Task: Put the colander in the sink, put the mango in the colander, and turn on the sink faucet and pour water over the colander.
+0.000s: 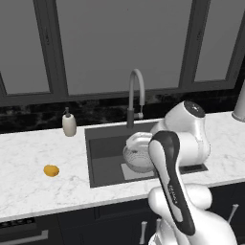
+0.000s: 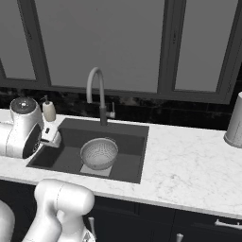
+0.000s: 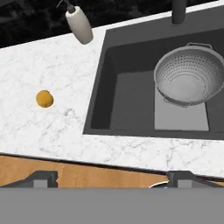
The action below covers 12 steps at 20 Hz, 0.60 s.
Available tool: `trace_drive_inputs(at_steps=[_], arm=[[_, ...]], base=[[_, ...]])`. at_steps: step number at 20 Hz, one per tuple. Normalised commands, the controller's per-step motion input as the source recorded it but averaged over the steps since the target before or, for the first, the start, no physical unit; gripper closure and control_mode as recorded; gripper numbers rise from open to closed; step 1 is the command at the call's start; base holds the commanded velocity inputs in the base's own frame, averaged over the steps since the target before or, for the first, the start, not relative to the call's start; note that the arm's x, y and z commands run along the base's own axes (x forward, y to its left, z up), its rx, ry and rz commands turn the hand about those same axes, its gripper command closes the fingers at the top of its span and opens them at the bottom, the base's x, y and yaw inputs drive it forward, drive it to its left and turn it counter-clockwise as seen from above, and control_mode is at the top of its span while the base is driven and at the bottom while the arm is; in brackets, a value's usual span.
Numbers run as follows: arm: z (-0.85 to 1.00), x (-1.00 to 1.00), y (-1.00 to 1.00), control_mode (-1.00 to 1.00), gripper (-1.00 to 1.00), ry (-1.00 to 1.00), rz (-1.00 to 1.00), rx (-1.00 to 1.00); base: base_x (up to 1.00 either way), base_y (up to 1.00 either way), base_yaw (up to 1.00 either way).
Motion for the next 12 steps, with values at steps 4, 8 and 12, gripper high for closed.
trace_drive_inputs(at_steps=[4,8,12], arm=[[0.13,-0.2,0.98,-1.0,-1.0,-0.03,0.19,-0.03],[0.0,-0.05,1.0,-1.0,-1.0,0.01,0.19,-0.05],[-0.01,0.0,1.0,-1.0,-1.0,0.07,0.22,-0.05]], base=[[0.0,0.0,0.0],[0.0,0.0,0.0],[0.0,0.0,0.0]])
